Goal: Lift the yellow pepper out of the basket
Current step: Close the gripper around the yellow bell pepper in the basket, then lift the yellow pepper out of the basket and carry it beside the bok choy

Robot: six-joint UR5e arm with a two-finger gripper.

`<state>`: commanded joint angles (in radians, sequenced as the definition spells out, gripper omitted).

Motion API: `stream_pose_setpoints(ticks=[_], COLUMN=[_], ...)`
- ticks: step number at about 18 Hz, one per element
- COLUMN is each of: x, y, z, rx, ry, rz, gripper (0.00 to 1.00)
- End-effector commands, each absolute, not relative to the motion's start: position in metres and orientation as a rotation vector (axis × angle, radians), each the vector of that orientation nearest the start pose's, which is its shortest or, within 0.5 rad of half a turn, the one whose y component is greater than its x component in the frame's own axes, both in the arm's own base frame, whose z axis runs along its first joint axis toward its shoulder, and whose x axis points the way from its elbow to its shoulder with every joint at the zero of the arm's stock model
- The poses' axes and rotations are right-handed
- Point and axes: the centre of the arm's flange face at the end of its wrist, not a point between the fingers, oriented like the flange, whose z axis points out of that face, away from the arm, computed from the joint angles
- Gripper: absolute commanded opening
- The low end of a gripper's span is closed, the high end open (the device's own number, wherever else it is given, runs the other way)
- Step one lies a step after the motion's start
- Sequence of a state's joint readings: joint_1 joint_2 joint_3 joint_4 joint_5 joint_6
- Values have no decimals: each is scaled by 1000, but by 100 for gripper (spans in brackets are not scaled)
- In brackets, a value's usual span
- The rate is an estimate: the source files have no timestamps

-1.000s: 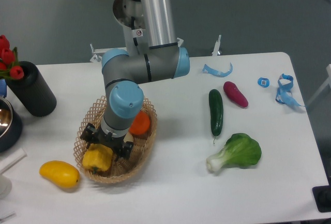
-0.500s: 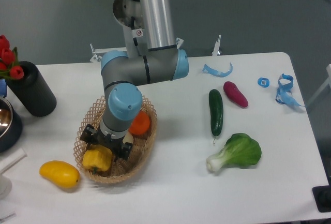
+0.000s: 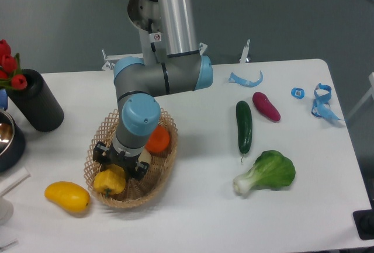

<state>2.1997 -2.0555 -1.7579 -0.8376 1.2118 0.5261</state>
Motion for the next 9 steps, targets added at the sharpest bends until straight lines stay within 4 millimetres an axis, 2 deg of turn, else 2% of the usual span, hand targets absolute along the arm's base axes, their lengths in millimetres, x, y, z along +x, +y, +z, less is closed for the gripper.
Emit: stream_pose_setpoints(ticks=[6, 9], x=[-225, -229], y=[591, 592], z=[232, 256], rx=[-2835, -2803], ry=[-110, -102], rz=[-350, -310], gripper=[53, 52])
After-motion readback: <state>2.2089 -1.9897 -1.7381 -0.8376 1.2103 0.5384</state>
